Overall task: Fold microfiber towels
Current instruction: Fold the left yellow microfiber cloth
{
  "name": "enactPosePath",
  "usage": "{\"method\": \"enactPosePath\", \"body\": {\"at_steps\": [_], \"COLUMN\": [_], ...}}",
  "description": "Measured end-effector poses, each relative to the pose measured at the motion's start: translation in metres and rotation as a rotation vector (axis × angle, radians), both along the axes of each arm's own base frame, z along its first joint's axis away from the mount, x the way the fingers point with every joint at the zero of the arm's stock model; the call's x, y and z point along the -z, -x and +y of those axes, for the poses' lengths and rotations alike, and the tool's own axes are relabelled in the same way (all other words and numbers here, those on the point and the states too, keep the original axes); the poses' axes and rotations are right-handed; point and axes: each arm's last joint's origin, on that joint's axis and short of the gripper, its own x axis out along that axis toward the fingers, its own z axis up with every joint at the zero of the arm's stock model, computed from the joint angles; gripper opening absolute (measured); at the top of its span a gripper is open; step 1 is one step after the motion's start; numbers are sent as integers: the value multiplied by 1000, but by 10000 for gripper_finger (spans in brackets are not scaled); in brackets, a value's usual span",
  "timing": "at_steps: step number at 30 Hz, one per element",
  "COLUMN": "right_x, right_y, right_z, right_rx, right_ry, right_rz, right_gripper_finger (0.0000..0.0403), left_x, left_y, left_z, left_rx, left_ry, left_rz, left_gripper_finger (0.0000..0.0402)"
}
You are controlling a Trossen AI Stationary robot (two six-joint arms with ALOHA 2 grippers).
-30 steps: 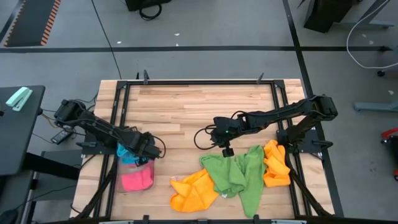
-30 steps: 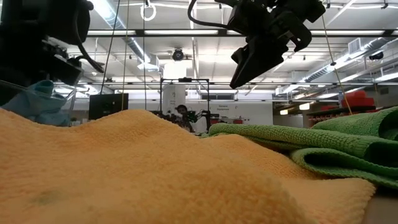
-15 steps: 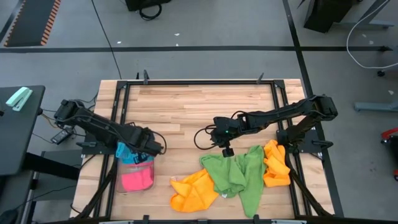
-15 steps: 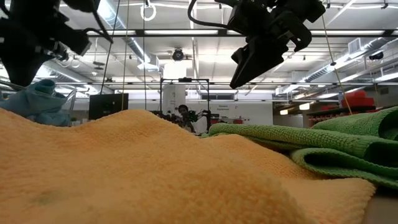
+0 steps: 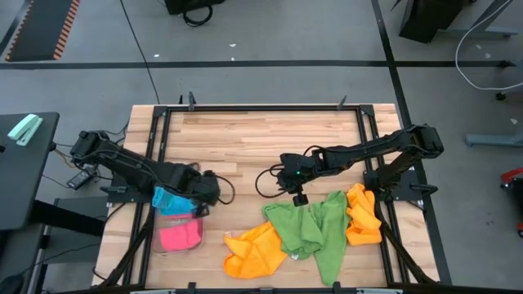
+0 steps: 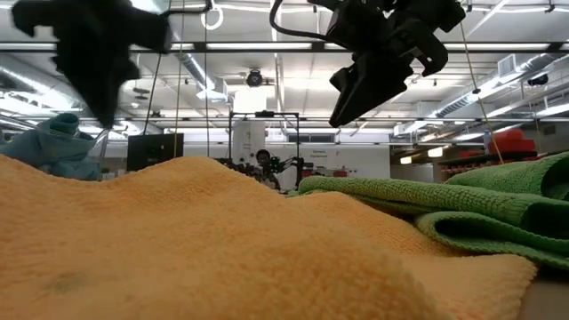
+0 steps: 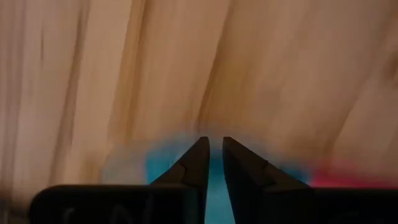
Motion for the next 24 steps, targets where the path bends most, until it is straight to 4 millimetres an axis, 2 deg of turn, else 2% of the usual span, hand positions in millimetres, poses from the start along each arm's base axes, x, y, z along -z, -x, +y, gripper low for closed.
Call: {"method": "enactPosePath", "body": {"at_steps": [7,13,16,24], "right_x": [10,20,20,16], "right_y": [5,11,8,0], "right_z": [-1,0,0,1], "right_rx": [-19,-35,0,21], "right_ry": [-7,-64,-95,-127], "right_rz": [42,77,39,-90], "right_gripper_finger": [110,110,110,110], "left_x": [-14,-35,-31,-5], "left_y": [-44,-70,-72,-68], "left_z": [-9,-7,-2,18], "left_rx": [329,414,429,381], "left_ry": [-157,-248,-283,-279], "left_rz": [-414,-756,-798,-730], "left_gripper_finger": [44,48,45,40]}}
